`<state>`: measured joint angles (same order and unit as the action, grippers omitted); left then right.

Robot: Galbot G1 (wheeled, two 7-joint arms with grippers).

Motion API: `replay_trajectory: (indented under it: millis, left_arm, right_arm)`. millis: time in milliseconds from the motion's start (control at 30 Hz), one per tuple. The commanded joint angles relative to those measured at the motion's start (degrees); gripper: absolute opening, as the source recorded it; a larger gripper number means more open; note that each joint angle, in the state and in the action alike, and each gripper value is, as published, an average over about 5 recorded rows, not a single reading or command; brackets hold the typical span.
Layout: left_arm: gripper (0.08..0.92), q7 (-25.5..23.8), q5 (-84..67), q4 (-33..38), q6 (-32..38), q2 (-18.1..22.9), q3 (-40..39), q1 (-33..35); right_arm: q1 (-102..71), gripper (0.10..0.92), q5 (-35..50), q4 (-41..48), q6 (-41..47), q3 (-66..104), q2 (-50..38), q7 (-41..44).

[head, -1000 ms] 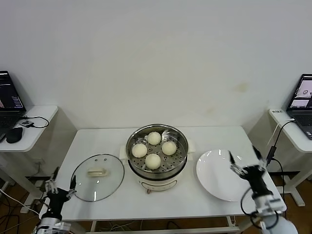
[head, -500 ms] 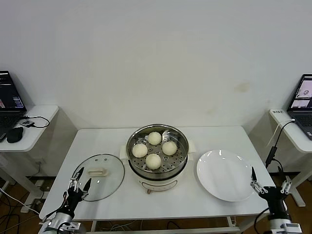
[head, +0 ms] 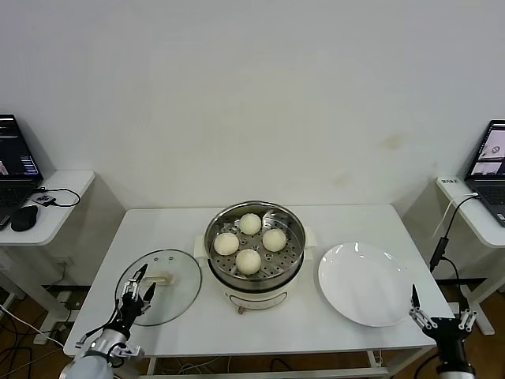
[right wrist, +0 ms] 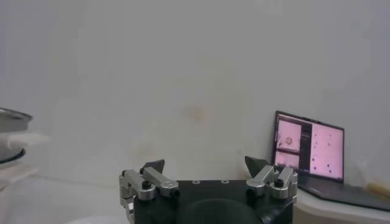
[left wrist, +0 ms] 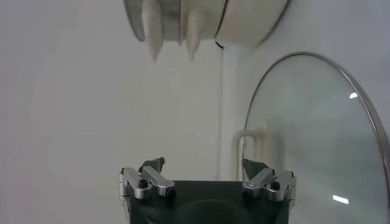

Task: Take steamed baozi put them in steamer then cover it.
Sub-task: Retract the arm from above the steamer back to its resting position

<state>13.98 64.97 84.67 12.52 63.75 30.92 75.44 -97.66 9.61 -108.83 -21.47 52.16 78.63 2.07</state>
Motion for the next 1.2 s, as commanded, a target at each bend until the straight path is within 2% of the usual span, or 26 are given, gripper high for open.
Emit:
replay_trajectory:
  millis: [33,367,1200]
  left_arm:
    - [0.823,-0.6,1.2,-6.6,-0.1,-0.1,-2.1,-7.0]
    - [0.823,-1.2,1.6,-11.7,-0.5,0.1,-3.9,-11.3]
    - [0.823,-6.7,-0.8,-8.4,-2.6,-2.5,-5.8,-12.1]
  right_arm:
    - [-1.1,0.823,-0.2,0.1,-0.5,0.7,0.8,0.0]
    - [-1.0,0.823,-0.6,1.4,-0.7,0.3,1.7,0.3]
    - [-0.5,0.823,-2.4,3.8,-1.1,-1.9,2.8,0.5]
